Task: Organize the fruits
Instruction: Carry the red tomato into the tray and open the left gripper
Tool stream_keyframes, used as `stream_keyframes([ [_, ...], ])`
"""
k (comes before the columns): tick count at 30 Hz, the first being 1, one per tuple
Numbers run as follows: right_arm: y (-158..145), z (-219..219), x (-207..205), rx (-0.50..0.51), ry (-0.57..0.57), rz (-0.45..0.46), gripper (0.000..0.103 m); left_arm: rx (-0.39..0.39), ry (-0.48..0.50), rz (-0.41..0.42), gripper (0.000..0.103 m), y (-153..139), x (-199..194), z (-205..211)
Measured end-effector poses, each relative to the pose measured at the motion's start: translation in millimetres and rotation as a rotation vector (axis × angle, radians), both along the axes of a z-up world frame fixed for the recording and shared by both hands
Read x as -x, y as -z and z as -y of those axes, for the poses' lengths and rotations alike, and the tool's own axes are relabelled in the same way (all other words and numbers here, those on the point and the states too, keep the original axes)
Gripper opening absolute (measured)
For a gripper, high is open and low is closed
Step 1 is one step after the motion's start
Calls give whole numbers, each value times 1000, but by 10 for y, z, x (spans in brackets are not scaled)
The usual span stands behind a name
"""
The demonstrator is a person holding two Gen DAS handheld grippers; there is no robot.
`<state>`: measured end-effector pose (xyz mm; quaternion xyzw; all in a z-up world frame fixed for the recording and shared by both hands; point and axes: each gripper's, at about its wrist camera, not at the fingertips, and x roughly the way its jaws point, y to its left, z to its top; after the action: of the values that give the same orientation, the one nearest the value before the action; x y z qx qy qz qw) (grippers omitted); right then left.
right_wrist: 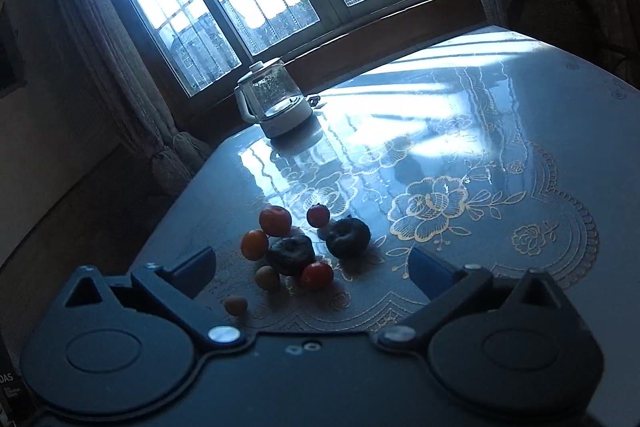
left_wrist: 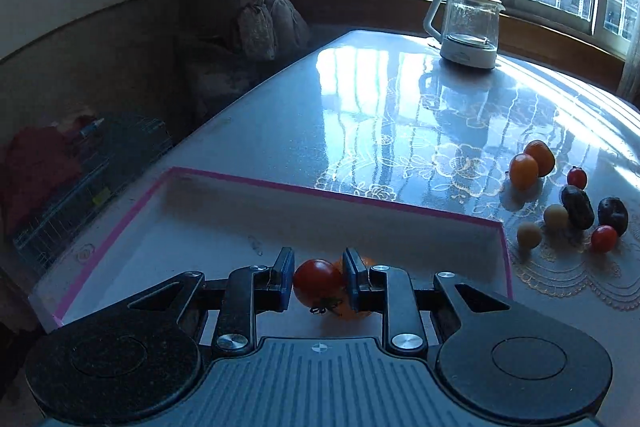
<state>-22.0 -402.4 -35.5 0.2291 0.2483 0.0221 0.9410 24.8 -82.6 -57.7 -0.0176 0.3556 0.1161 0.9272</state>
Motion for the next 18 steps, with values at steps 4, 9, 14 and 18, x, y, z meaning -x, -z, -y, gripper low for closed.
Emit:
stream_keyframes([
  [4, -58, -102, -15, 11, -20, 10, 103, 42, -15, 17, 89, 11, 61, -100],
  [9, -62, -151, -9, 10, -19, 7, 103, -12, 42, 70, 90, -57, 96, 33],
  [14, -74, -138, 18, 8, -4, 3, 103, -1, 199, 99, 100, -227, -4, 419],
  [18, -122, -83, 69, 13, 16, 14, 103, 5, 337, 98, 103, -281, -201, 814],
])
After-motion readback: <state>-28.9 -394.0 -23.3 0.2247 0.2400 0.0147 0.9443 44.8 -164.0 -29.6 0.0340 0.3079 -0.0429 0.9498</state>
